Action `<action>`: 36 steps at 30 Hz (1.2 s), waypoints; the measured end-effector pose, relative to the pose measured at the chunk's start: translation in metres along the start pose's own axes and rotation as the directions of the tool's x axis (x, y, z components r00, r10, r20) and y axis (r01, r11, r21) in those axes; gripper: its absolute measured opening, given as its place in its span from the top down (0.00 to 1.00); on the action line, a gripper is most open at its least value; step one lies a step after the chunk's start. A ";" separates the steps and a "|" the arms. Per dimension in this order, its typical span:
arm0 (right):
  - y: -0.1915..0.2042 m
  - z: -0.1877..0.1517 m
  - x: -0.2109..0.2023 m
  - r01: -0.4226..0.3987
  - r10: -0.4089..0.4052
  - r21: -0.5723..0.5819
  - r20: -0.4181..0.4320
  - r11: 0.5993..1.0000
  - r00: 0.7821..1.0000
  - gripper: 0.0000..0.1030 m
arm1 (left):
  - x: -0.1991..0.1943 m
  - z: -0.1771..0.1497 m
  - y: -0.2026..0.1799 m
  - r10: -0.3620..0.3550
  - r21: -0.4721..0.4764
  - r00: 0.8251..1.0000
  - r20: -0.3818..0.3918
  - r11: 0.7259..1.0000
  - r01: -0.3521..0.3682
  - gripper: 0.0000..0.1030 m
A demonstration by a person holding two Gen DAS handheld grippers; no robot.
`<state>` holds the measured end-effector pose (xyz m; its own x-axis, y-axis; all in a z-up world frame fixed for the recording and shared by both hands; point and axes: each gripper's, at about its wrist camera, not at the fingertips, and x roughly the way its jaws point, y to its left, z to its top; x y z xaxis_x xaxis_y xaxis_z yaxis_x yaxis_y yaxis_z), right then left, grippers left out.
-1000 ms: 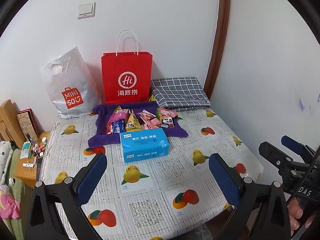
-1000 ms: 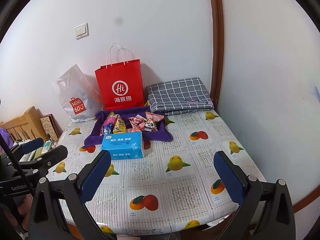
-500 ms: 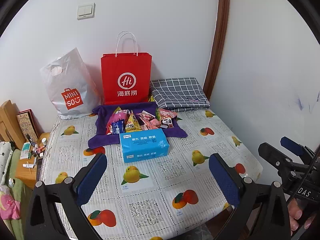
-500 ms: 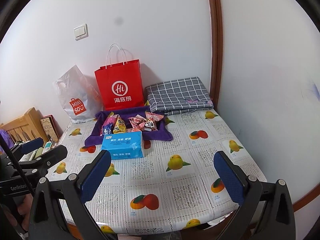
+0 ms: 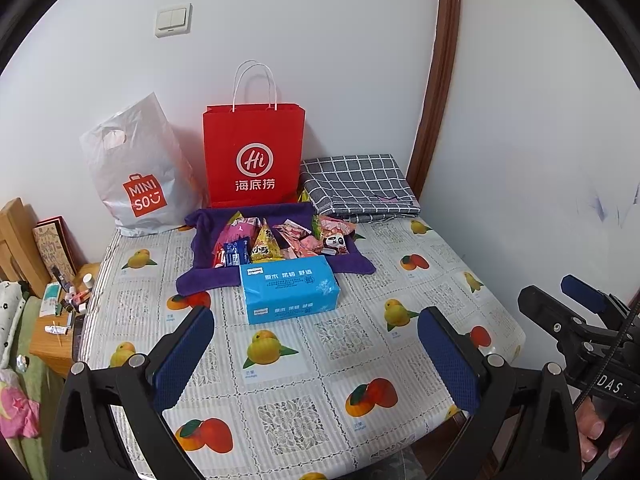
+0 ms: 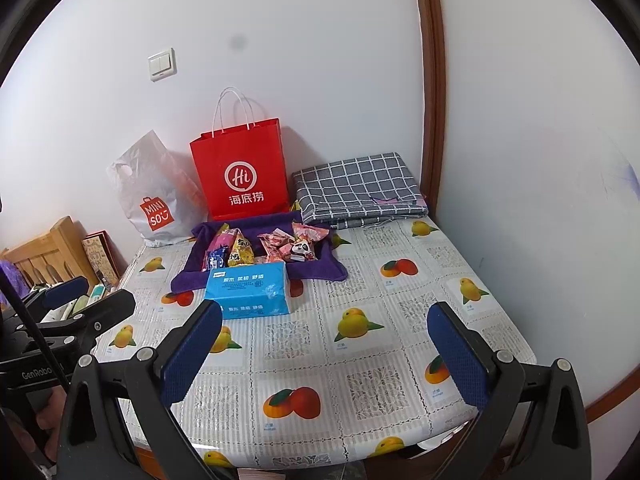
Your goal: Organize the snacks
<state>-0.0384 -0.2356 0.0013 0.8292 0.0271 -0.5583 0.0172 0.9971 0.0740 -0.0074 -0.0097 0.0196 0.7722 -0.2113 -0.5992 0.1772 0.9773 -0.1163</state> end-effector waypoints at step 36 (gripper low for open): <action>0.003 -0.005 0.002 -0.002 0.002 0.009 -0.002 1.000 1.000 0.02 | 0.002 -0.003 0.004 -0.001 -0.010 1.000 -0.004 1.000 0.001 0.00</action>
<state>-0.0391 -0.2322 -0.0035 0.8282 0.0292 -0.5597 0.0205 0.9964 0.0824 -0.0069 -0.0056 0.0160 0.7695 -0.2121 -0.6024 0.1716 0.9772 -0.1249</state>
